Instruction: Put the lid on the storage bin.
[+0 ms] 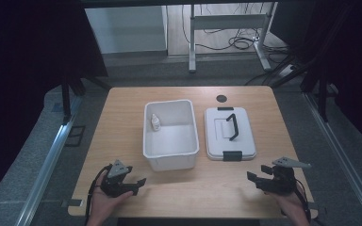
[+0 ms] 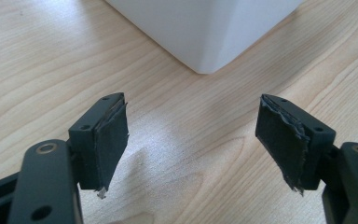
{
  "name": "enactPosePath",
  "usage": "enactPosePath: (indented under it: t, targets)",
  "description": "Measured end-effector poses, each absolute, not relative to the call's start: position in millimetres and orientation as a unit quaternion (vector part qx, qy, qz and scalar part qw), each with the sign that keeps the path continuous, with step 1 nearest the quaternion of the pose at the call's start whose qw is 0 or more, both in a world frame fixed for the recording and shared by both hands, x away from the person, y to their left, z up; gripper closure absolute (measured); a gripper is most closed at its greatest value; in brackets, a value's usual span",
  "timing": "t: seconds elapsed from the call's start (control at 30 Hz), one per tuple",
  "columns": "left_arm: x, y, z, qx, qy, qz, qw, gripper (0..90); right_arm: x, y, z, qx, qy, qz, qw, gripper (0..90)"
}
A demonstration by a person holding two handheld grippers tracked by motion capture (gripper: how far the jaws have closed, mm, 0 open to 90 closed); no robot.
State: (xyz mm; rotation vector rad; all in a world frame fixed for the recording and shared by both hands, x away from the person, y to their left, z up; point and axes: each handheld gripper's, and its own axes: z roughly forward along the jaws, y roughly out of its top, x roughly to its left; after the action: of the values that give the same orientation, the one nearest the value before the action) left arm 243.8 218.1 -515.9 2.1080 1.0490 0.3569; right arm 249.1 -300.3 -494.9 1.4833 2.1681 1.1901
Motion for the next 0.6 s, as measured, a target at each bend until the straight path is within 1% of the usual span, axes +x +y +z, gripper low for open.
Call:
enactPosePath:
  t: [0.07, 0.2, 0.27, 0.6]
  targets:
    - [243.8, 218.6, -515.1, 0.821, 0.410, 0.139, 0.373, 25.6, 250.5, -298.5, -485.1, 0.502, 0.753, 0.405, 0.127, 31.3]
    - [242.6, 217.0, -513.7, 0.821, 0.410, 0.141, 0.373, 25.6, 253.8, -295.8, -476.1, 0.499, 0.759, 0.400, 0.127, 32.0]
    - [242.0, 215.2, -514.2, 0.821, 0.409, 0.139, 0.373, 25.6, 257.3, -294.9, -471.2, 0.497, 0.761, 0.400, 0.117, 32.3]
    - [243.0, 218.9, -514.6, 0.819, 0.413, 0.139, 0.373, 25.6, 284.2, -289.1, -447.7, 0.485, 0.777, 0.388, 0.099, 35.0]
